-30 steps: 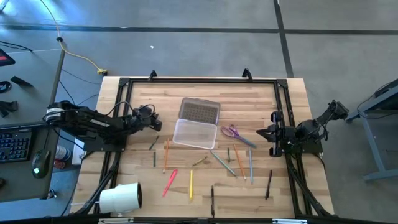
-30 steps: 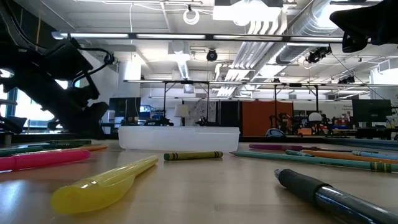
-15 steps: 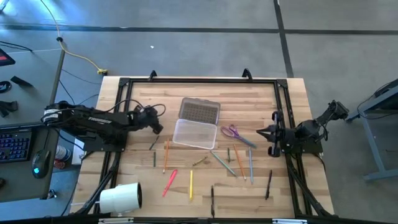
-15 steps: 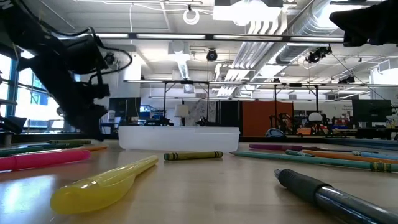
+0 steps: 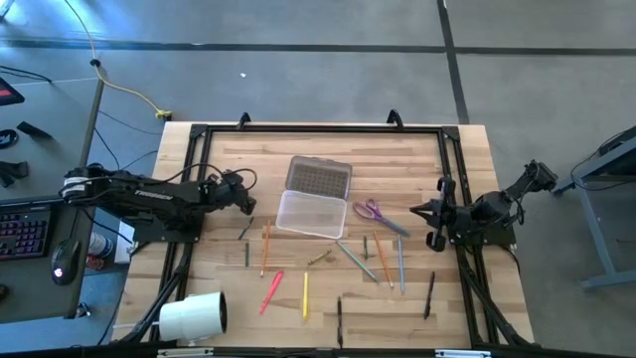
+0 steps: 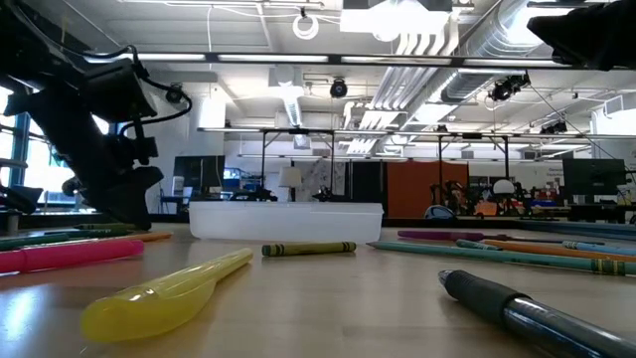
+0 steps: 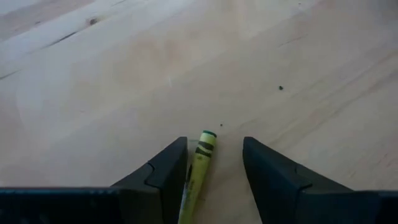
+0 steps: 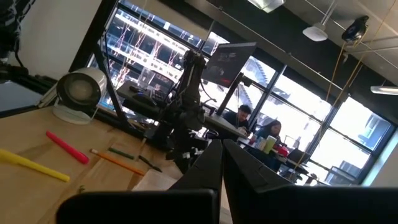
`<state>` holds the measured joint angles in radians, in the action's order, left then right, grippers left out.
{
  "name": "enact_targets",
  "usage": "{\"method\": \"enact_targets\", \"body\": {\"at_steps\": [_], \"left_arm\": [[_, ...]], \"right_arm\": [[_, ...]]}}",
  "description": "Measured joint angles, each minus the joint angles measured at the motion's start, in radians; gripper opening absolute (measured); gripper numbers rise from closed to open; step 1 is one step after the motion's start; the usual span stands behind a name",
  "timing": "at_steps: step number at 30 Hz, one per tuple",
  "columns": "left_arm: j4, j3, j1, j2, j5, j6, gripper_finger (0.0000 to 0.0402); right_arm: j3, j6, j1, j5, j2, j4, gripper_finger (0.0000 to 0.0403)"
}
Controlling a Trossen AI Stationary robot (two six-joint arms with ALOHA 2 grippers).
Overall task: Pick & place school supplies into a supply box
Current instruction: Put the yellow crayon into the black supply box
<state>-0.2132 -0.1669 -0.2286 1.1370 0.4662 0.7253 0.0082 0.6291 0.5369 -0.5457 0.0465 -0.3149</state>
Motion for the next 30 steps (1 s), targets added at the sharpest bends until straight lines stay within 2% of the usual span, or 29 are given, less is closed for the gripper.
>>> {"method": "enact_targets", "body": {"at_steps": [5,9,11,18,21,24,30], "left_arm": [[0.000,0.007,0.028,-0.003,0.033,0.085,0.0193],[0.050,0.015,0.026,-0.003,0.030,0.089,0.0187],[0.101,0.021,0.027,-0.001,0.028,0.087,0.0170],[0.205,0.025,0.025,0.003,-0.016,0.057,0.0069],[0.251,0.025,0.025,0.003,-0.054,0.061,0.0046],[0.308,0.025,0.026,0.003,-0.085,0.064,0.0048],[0.414,0.027,0.027,0.004,-0.097,0.015,0.0099]], "right_arm": [[0.000,0.000,0.000,0.000,0.000,-0.001,0.0000],[0.000,-0.001,0.000,0.000,0.000,-0.001,0.0000],[0.000,-0.003,0.000,0.000,0.000,-0.001,0.0000],[0.000,-0.025,0.000,0.002,0.000,-0.001,0.0000],[0.000,-0.022,0.000,0.002,0.000,-0.005,0.0000],[0.000,-0.021,0.000,0.002,0.000,-0.005,0.0000],[0.000,-0.019,0.000,0.002,0.000,-0.005,0.0000]]}}
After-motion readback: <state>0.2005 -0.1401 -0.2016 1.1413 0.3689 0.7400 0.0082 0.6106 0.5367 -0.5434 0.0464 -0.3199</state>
